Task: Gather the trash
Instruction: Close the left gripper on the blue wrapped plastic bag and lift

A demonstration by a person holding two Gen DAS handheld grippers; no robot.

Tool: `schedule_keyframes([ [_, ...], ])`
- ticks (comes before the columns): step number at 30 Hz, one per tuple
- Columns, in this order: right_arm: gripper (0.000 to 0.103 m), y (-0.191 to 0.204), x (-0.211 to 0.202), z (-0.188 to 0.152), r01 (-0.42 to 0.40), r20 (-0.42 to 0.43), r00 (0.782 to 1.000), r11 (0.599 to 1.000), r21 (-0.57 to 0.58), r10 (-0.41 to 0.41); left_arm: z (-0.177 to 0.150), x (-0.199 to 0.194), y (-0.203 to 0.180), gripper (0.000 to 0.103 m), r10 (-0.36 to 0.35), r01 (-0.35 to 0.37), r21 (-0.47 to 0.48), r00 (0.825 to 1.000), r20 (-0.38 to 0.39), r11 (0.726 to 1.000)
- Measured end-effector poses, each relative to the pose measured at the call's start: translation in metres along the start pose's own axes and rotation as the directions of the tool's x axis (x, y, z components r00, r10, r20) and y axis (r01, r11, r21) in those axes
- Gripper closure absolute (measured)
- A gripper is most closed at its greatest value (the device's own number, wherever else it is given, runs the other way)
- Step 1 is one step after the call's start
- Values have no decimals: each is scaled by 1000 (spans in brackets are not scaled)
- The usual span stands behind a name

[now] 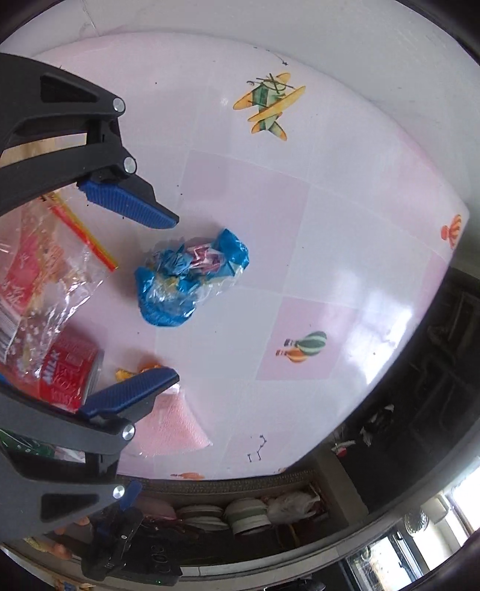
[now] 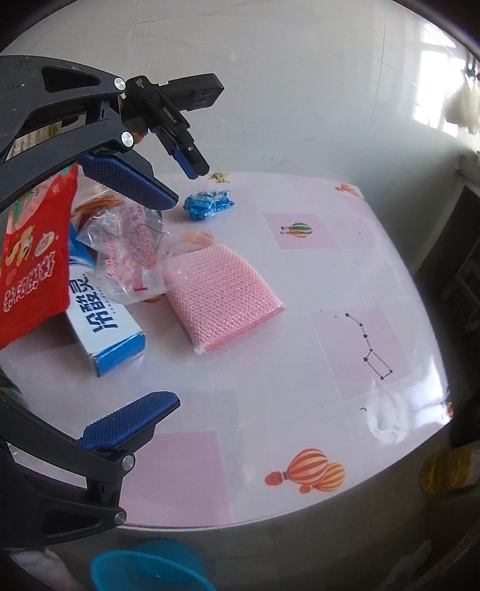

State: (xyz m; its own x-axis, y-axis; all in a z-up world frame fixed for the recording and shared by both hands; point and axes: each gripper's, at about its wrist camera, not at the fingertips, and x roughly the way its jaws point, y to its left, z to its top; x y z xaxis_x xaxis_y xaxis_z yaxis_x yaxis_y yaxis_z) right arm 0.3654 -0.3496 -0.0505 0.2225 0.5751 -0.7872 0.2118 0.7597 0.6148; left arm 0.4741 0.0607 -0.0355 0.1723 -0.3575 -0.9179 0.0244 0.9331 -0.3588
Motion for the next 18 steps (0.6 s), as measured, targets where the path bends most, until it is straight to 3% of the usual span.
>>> schedule_keyframes([
  [6, 11, 13, 10, 8, 16, -36, 999, 998, -52, -18, 2, 23, -2, 33, 49, -48, 40, 998, -32, 998],
  [13, 12, 34, 19, -3, -6, -112, 994, 982, -191, -16, 6, 33, -5, 52, 91, -87, 95, 995, -38, 992],
  [18, 18, 35, 39, -7, -32, -187, 982, 974, -225, -11, 10, 32, -2, 65, 74, -71, 83, 997, -34, 994],
])
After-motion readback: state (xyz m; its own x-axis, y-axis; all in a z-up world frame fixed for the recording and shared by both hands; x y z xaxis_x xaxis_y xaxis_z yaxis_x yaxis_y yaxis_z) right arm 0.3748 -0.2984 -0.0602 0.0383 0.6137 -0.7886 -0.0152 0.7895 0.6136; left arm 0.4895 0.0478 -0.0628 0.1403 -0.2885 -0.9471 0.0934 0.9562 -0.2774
